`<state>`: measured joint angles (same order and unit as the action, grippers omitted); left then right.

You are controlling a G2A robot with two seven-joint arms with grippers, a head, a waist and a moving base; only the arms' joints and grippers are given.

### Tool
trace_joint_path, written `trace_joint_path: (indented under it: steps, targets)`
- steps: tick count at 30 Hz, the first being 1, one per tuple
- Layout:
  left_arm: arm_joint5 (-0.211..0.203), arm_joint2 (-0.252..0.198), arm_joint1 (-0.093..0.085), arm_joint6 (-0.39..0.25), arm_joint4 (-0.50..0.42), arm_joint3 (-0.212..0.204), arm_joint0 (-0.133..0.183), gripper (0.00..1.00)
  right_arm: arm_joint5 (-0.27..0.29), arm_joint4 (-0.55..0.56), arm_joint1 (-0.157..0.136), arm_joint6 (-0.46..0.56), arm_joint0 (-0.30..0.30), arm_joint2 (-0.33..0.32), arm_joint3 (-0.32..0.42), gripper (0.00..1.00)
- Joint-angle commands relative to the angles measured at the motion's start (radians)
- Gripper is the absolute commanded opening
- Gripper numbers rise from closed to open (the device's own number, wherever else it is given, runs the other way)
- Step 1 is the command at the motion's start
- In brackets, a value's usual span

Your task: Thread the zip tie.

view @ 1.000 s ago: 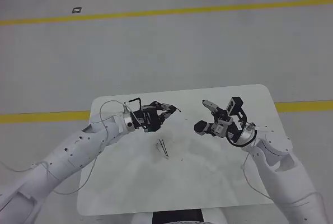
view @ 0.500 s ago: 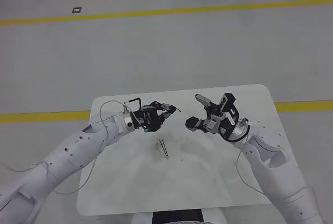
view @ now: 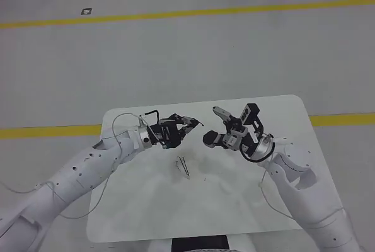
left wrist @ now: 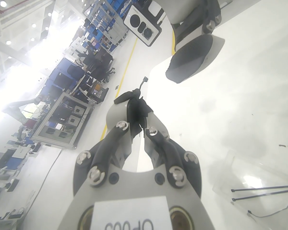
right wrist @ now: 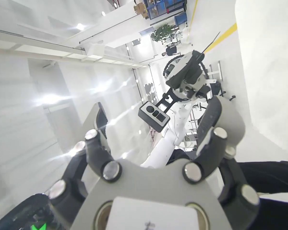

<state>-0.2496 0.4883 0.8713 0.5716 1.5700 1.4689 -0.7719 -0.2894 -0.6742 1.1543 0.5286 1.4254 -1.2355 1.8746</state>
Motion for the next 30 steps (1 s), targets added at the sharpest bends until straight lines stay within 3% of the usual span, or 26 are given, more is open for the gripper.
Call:
trace_joint_path:
  steps: [1, 2, 5, 17, 25, 30]
  targets:
    - [0.000, 0.000, 0.000, 0.000, 0.000, 0.000, 0.000, 0.00, 0.005, 0.004, 0.002, -0.006, -0.005, 0.008, -0.009, 0.78]
    - [0.000, 0.000, 0.000, 0.000, 0.000, 0.000, 0.000, 0.00, 0.007, 0.007, 0.002, -0.008, -0.005, 0.011, -0.012, 0.49]
    - [0.000, 0.000, 0.000, 0.000, 0.000, 0.000, 0.000, 0.00, 0.009, 0.017, 0.002, -0.016, -0.003, 0.015, -0.019, 0.43]
    - [0.000, 0.000, 0.000, 0.000, 0.000, 0.000, 0.000, 0.00, 0.010, 0.038, 0.003, -0.031, -0.001, 0.018, -0.025, 0.27]
    - [0.000, 0.000, 0.000, 0.000, 0.000, 0.000, 0.000, 0.00, 0.007, 0.048, 0.003, -0.029, -0.003, 0.023, -0.025, 0.28]
    - [0.000, 0.000, 0.000, 0.000, 0.000, 0.000, 0.000, 0.00, 0.007, 0.055, 0.004, -0.029, -0.005, 0.028, -0.023, 0.20]
